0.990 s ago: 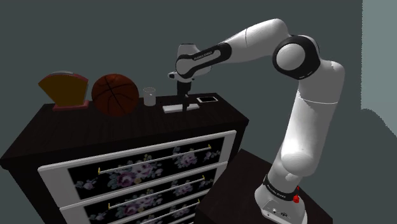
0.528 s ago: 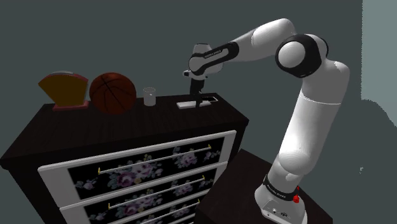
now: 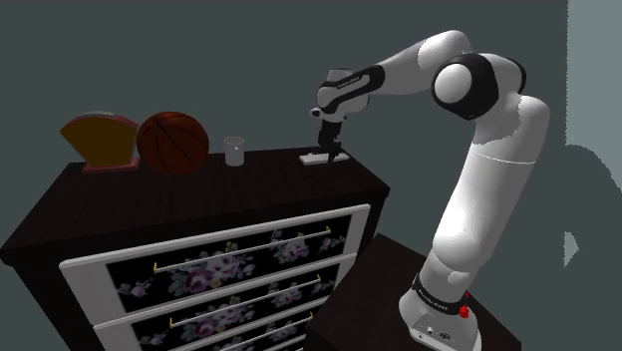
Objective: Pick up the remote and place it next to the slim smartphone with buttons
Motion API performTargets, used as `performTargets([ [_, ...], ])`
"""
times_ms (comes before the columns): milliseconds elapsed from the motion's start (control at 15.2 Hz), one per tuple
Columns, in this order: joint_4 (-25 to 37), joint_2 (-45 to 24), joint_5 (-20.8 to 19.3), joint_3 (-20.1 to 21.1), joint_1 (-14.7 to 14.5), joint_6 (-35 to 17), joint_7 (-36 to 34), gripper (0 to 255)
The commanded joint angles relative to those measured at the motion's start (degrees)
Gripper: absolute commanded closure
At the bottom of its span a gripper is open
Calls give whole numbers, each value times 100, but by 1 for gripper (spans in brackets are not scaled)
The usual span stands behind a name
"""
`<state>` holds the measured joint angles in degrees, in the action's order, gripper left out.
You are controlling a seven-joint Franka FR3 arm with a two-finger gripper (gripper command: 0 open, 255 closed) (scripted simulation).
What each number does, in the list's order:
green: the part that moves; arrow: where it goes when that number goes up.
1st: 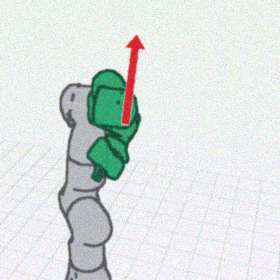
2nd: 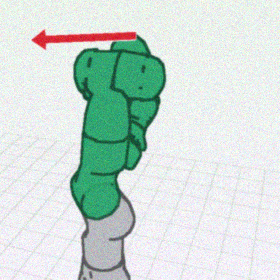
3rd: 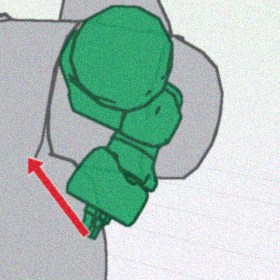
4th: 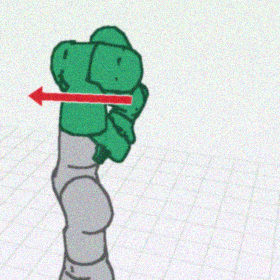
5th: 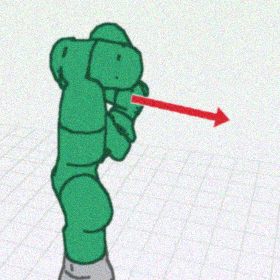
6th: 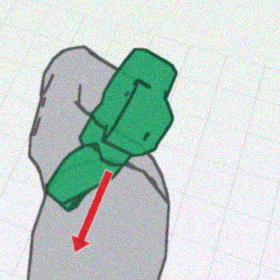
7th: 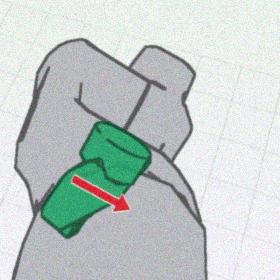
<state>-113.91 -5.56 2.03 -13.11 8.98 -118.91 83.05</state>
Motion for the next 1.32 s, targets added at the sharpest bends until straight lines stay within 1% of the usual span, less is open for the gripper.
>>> performTargets([
  [0, 82, -79, 31, -119, 153, 10, 295, 255],
  [66, 126, -113, 47, -176, 229, 24, 433, 255],
  [990, -381, -619, 233, -141, 262, -969, 565, 255],
  [1254, -381, -619, 233, -141, 262, -969, 565, 255],
])
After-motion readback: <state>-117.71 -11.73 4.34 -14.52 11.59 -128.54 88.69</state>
